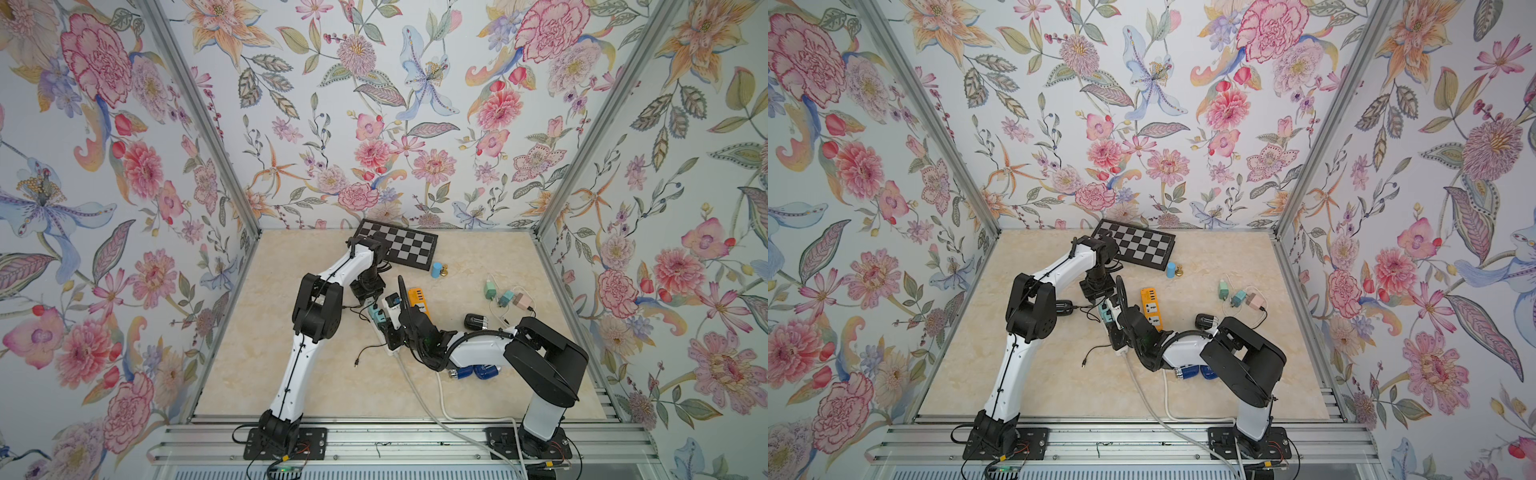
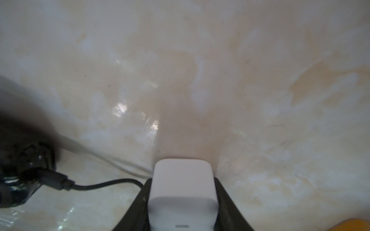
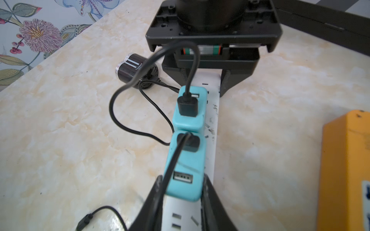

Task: Unplug the electric shaver
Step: Remove the plug from the socket.

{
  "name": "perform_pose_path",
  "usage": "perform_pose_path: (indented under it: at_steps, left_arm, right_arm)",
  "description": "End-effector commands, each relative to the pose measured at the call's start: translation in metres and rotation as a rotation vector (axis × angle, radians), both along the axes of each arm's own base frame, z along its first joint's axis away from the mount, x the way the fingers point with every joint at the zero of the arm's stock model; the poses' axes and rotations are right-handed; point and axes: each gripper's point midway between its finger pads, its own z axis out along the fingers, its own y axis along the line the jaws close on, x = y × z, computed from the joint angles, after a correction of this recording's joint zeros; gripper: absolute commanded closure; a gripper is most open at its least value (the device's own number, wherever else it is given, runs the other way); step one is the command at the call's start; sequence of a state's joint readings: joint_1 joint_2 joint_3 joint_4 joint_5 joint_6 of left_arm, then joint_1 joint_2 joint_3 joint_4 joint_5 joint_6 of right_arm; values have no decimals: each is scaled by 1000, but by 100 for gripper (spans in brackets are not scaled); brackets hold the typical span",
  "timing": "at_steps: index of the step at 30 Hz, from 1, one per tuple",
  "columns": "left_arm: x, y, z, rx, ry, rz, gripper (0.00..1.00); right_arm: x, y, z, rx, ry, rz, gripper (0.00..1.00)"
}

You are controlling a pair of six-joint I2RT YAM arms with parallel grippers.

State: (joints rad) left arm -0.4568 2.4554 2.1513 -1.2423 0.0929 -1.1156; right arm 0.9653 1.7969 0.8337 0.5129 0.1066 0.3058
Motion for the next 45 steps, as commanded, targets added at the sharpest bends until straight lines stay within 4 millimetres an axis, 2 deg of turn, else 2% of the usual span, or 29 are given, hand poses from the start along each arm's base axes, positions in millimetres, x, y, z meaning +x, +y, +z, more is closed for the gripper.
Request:
perform_pose_path:
  at_steps: [1, 6, 10, 12, 17, 22, 25, 27, 31, 35, 37, 41, 45]
  left_arm:
    - [-1, -11, -27, 2, 4, 20, 100]
    - [-2, -12, -29, 4, 8, 19, 100]
    - [-2, -13, -29, 5, 7, 17, 100]
    - [-3, -13, -30, 7, 8, 15, 100]
    - [-2, -13, -28, 12, 0, 13, 100]
    - [-1, -13, -28, 12, -3, 12, 100]
    - [0, -14, -27, 16, -11, 9, 100]
    - [1, -13, -26, 18, -14, 8, 100]
    - [0, -13, -27, 21, -9, 8, 100]
    - [0, -14, -28, 17, -7, 9, 100]
    - [0, -14, -28, 16, -10, 8, 100]
    - [1, -13, -27, 20, -12, 6, 100]
    - [3, -14, -26, 19, -17, 3, 100]
  right_arm:
    - [-12, 31, 55, 90, -113, 80, 96]
    - [-22, 42, 63, -121, -303, 111, 98]
    - [-23, 44, 66, -147, -328, 110, 98]
    - [-21, 42, 64, -120, -296, 106, 98]
    - [-10, 26, 63, 103, -123, 72, 96]
    - [-5, 23, 62, 256, -14, 90, 96]
    - [-4, 27, 57, 290, 34, 93, 97]
    - [-8, 30, 57, 242, -1, 106, 97]
    - [-26, 45, 59, -9, -194, 169, 99]
    - [-27, 45, 57, -146, -289, 149, 99]
    - [-27, 44, 57, -157, -296, 148, 99]
    - [-24, 39, 61, -45, -217, 140, 98]
    - [-24, 36, 58, -46, -201, 139, 98]
